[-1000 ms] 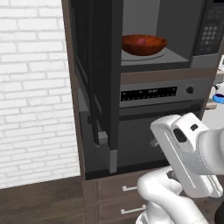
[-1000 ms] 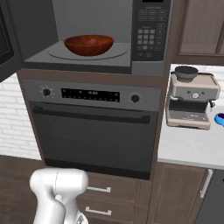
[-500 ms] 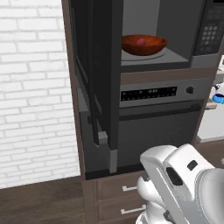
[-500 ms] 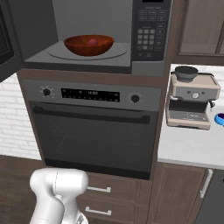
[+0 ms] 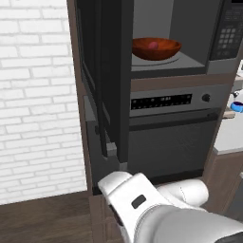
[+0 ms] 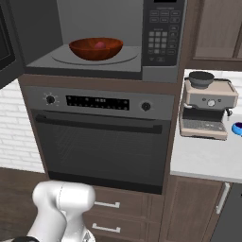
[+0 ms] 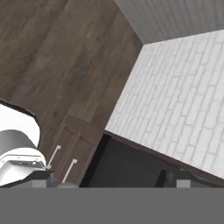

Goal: Pick the tomato from the sink and place it in the bowl. Then pick the bowl and place it in the microwave. Then close the microwave door and press the start button.

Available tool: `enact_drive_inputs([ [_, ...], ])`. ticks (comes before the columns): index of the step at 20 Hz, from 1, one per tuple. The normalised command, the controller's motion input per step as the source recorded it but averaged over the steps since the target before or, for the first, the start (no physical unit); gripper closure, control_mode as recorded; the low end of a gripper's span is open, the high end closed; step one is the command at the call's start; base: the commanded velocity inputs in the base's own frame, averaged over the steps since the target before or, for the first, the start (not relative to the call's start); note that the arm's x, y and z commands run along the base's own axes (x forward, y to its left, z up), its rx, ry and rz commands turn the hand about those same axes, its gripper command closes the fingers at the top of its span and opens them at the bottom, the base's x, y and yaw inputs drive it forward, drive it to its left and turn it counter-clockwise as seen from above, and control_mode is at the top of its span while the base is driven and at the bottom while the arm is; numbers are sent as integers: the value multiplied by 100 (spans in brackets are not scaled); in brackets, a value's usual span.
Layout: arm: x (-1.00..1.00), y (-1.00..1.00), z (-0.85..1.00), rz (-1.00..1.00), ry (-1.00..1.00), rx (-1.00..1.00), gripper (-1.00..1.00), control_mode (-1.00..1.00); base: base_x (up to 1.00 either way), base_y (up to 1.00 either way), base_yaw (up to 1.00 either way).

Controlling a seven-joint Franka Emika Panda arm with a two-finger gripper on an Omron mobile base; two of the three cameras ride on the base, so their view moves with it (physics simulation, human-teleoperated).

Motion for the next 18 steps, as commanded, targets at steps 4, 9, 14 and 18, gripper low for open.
enact_drive_inputs([
  [4, 86, 76, -2, -12, 0, -17, -100, -100, 0, 0, 0],
  [9, 100, 46, 0, -22, 0, -21, -100, -100, 0, 0, 0],
  [14, 77, 13, 0, -23, -2, -26, -100, -100, 0, 0, 0],
  [18, 19, -13, 5, -16, -18, -30, -100, -100, 0, 0, 0],
])
